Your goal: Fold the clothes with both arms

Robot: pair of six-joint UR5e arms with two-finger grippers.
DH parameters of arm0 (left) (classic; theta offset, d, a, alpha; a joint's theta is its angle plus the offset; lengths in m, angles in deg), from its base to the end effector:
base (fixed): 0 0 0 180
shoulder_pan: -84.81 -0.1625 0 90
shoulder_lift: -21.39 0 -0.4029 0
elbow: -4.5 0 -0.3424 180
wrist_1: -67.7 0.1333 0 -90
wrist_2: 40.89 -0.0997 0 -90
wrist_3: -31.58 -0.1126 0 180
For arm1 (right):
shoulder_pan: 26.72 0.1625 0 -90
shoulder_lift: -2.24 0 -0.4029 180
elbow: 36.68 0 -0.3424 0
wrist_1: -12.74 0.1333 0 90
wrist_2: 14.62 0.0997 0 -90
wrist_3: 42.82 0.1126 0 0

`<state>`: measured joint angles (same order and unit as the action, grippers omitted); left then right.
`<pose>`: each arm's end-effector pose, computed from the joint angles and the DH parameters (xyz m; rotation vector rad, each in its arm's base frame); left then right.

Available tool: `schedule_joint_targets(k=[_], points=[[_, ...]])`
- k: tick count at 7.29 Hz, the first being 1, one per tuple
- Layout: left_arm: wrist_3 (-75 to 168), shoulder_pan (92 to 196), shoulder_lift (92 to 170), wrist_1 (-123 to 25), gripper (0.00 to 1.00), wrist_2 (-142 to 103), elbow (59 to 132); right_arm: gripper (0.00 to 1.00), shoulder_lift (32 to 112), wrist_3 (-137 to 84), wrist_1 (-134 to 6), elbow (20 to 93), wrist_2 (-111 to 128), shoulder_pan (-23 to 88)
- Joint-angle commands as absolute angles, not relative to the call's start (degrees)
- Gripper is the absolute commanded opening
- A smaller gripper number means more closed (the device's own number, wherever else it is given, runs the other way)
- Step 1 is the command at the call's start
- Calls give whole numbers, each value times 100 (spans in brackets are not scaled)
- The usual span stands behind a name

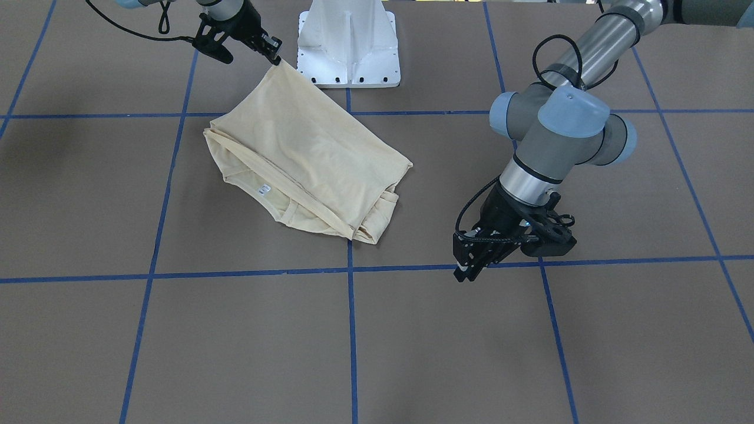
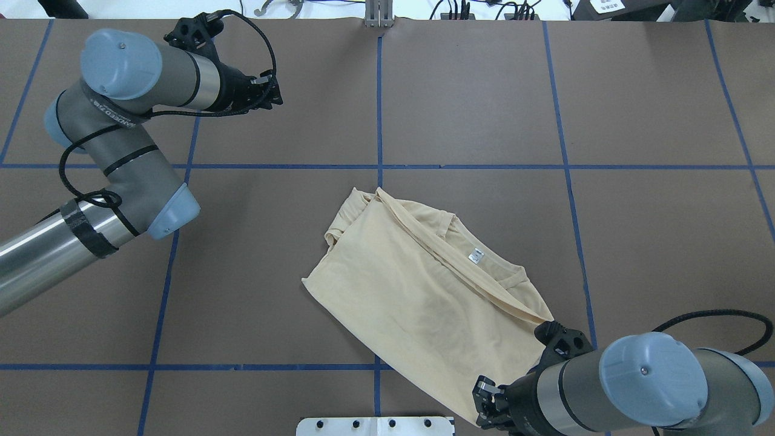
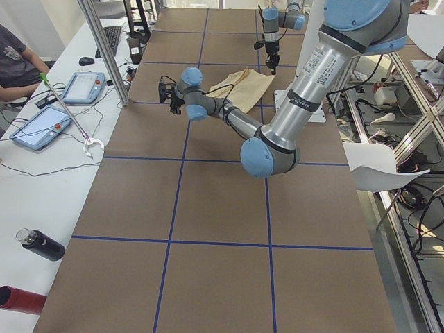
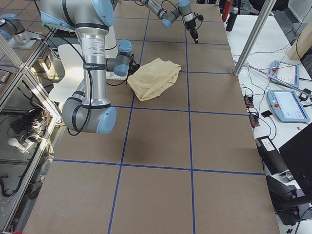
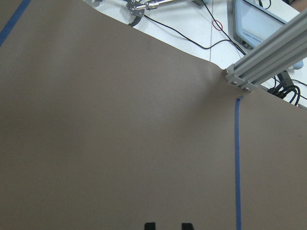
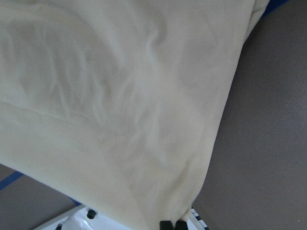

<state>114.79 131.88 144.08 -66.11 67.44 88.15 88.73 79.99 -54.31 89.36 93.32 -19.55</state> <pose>0.3771 -0.5491 0.2922 0.3029 1.2160 -0.4139 -0.4141 -0.1515 0.3077 -0.5186 -1.0005 0.4526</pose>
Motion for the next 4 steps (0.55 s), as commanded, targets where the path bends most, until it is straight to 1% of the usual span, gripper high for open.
schedule_joint_targets(k=[1,2,3,4], points=[[11944,13165,14076,-6598,32,7177,9386,100,8872,7996,-5423,9076,9471,-1674],[12269,12983,13857,-6598,37,7196,9771,100,8820,7970,-5415,9042,9628,-1157],[12620,12659,13577,-6529,40,7144,10097,100,8593,7926,-5441,8885,9760,-482],[12745,12334,13348,-6510,46,7057,10309,100,8191,7804,-5441,8422,9814,108]])
